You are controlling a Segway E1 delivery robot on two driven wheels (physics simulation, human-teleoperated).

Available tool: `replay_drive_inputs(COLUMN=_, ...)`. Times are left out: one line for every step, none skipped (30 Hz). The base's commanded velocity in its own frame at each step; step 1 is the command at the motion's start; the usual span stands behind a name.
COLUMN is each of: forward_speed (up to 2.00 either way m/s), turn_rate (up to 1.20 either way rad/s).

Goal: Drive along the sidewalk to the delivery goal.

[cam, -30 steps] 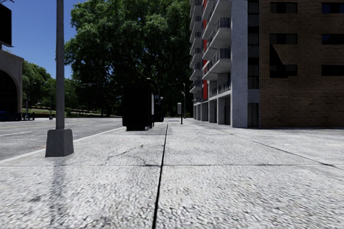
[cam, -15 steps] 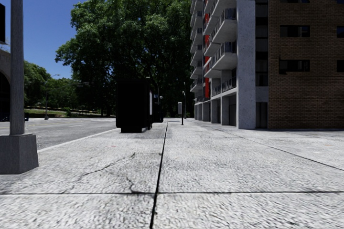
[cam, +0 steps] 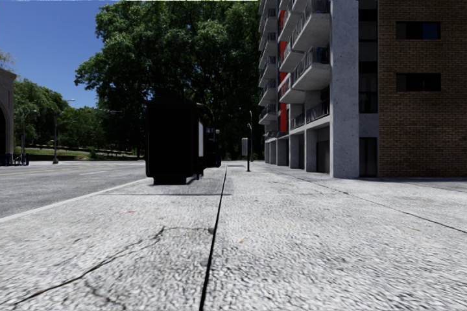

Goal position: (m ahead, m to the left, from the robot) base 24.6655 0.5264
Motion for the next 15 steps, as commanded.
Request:
replay_drive_inputs(forward_speed=2.0, turn_rate=0.0)
replay_drive_inputs(forward_speed=2.0, turn_rate=0.0)
replay_drive_inputs(forward_speed=2.0, turn_rate=0.0)
replay_drive_inputs(forward_speed=2.0, turn_rate=0.0)
replay_drive_inputs(forward_speed=2.0, turn_rate=0.0)
replay_drive_inputs(forward_speed=2.0, turn_rate=0.0)
replay_drive_inputs(forward_speed=2.0, turn_rate=0.0)
replay_drive_inputs(forward_speed=2.0, turn_rate=0.0)
replay_drive_inputs(forward_speed=2.0, turn_rate=0.0)
replay_drive_inputs(forward_speed=2.0, turn_rate=0.0)
replay_drive_inputs(forward_speed=2.0, turn_rate=0.0)
replay_drive_inputs(forward_speed=2.0, turn_rate=0.0)
replay_drive_inputs(forward_speed=2.0, turn_rate=0.0)
replay_drive_inputs(forward_speed=2.0, turn_rate=0.0)
replay_drive_inputs(forward_speed=2.0, turn_rate=0.0)
